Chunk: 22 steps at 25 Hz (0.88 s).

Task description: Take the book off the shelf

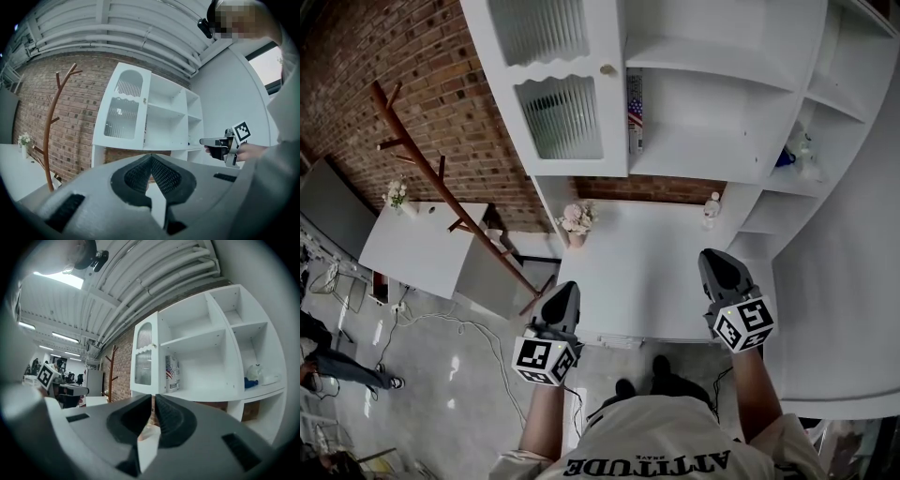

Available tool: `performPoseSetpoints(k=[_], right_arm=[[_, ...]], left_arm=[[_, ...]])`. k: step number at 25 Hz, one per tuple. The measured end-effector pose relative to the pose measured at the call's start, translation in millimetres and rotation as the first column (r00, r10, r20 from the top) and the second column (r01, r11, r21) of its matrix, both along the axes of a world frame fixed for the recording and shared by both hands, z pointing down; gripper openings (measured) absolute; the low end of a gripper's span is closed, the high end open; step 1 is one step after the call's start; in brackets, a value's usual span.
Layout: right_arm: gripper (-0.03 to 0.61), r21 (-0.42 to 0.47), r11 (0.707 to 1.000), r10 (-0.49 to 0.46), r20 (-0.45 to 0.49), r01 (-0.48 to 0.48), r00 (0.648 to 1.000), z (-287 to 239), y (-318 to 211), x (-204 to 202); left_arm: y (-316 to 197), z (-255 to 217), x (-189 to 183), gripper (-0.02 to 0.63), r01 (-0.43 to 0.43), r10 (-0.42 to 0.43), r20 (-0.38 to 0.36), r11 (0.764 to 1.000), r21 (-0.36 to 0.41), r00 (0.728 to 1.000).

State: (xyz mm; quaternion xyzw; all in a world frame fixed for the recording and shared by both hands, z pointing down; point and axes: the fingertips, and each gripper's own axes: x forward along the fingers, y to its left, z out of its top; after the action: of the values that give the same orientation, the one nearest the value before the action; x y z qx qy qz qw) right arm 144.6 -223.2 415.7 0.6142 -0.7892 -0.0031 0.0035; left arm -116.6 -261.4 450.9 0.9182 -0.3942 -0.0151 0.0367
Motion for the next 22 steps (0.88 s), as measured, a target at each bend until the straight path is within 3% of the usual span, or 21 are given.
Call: performPoseSetpoints(k=[22], right_arm=[[0.034,0.024,0.979,-0.200,-0.067,0.202,0.978,-40,-150,45]], left_arm=[[-39,-15,56,0.026,0.128,-0.128,-0.005,0.992,0.014,0.992]])
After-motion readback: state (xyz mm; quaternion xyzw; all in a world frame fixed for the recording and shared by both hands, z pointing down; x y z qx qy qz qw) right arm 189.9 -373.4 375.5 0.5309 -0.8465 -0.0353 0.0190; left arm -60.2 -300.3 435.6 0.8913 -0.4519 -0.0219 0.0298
